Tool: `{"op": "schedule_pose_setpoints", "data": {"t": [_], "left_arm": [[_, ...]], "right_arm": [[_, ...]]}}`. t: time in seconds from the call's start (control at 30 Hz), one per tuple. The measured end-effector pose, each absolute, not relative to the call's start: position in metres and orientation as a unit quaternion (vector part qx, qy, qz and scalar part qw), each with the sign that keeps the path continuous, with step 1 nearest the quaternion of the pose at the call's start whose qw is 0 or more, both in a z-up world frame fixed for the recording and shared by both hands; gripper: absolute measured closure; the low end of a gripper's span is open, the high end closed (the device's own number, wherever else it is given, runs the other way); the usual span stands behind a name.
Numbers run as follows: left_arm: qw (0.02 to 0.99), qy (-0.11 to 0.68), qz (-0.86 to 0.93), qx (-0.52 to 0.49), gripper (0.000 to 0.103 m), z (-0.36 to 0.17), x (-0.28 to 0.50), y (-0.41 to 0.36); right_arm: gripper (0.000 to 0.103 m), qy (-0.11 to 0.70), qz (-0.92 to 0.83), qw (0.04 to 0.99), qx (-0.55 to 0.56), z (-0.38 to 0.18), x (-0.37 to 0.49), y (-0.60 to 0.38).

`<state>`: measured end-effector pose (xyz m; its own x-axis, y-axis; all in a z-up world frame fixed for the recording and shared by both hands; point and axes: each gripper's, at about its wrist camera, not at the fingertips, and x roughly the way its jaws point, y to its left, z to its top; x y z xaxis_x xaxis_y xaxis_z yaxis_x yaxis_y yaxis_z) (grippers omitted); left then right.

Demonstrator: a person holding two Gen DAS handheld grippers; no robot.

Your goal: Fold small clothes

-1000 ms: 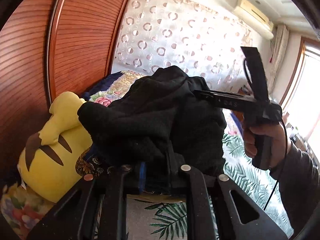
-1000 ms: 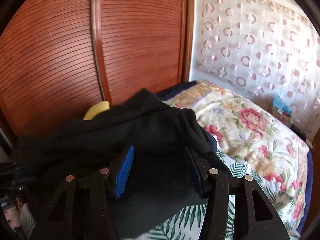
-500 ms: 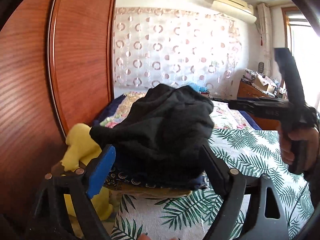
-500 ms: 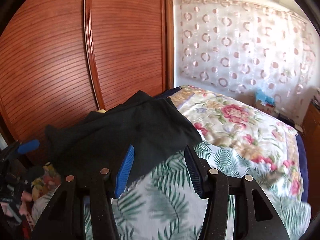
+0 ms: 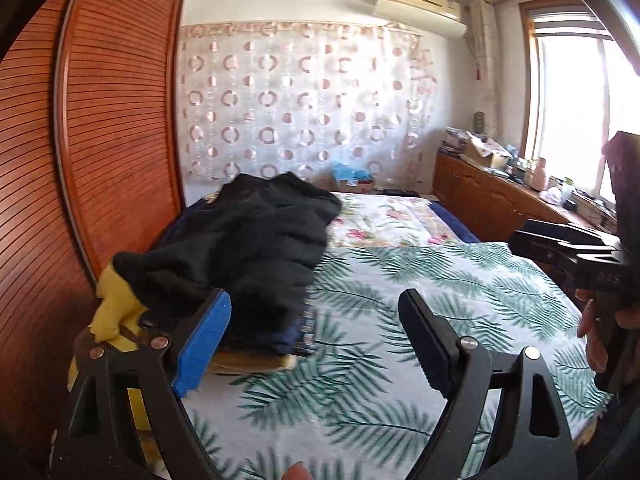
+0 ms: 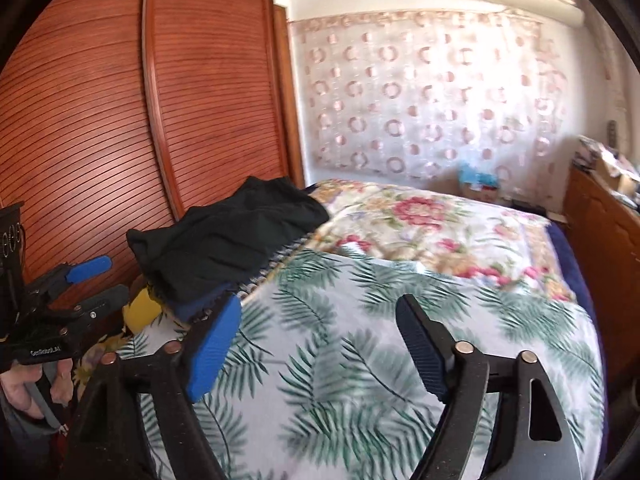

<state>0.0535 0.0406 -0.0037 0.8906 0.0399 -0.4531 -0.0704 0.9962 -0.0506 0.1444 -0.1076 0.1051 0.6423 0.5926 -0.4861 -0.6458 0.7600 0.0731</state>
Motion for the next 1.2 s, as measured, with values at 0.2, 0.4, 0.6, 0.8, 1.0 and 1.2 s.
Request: {"op": "schedule_pose_setpoints", "data": {"t": [0.2,0.4,0.6,0.8,1.0,1.2], "left_arm": [[0.973,0.229,0.01,-0.017,0.017,0.011,0.055,0.005],[0.976,0.216,-0.009,-0.012,0.017,0.033,0.056,-0.023],[0.979,0.204,-0.021,-0.013,0.017,0.046,0.051,-0.039],[0.98,0.2,-0.02,-0.01,0.017,0.049,0.049,-0.044],[0.98,0.201,-0.016,-0.01,0.017,0.051,0.048,-0.043],[0.98,0.199,-0.014,-0.011,0.017,0.052,0.047,-0.042]], "right_arm": [[0.021,0.22,0.277,0.935,-0.03,0.121,0.094,-0.147],[0.021,0.197,0.209,0.958,-0.015,0.135,0.057,-0.173],[0.021,0.184,0.177,0.967,-0.006,0.139,0.031,-0.175],[0.021,0.179,0.168,0.969,-0.005,0.13,0.021,-0.163],[0.021,0.178,0.166,0.97,-0.003,0.122,0.027,-0.166],[0.021,0.178,0.163,0.97,-0.004,0.12,0.037,-0.169]]}}
